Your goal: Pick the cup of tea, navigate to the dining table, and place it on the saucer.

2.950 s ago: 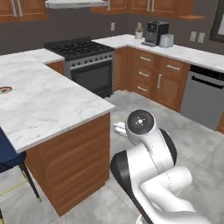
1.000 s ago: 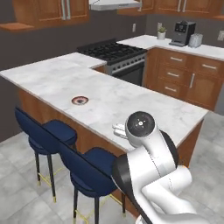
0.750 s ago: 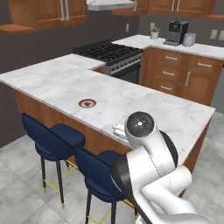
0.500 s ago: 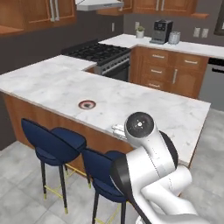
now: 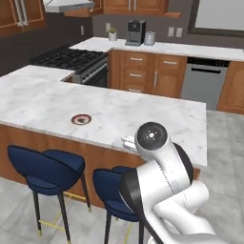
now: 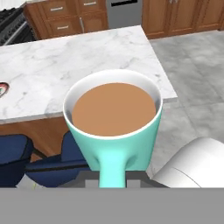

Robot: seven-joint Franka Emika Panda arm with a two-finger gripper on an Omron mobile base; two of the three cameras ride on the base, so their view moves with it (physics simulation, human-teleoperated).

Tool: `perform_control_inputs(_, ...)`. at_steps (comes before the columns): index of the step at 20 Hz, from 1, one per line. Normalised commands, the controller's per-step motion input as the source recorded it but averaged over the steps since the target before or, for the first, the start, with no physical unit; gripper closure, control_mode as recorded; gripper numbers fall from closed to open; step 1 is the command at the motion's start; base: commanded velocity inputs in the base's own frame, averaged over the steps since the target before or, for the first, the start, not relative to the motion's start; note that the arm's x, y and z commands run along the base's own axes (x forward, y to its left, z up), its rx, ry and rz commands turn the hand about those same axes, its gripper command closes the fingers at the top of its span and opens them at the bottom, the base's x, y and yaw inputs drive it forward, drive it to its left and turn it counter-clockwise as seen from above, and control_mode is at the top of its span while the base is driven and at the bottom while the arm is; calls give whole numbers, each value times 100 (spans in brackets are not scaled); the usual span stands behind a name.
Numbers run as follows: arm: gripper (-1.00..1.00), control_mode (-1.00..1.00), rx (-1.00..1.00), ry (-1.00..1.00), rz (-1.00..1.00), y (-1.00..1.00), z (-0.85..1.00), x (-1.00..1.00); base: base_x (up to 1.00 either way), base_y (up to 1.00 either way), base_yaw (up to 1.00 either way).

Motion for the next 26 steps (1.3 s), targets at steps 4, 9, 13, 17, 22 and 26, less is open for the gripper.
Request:
perform_control_inputs(4,100,100,0,0,0,0,0,0,39,70,-33)
perform_control_inputs(9,100,100,0,0,0,0,0,0,43,77,-24)
perform_control_inputs(13,100,100,0,0,0,0,0,0,40,95,-19)
perform_control_inputs(17,100,100,0,0,0,0,0,0,29,97,-18)
perform_control_inputs(22,100,100,0,0,0,0,0,0,8,97,-27)
perform_control_inputs(26,100,100,0,0,0,0,0,0,-10,86,-40)
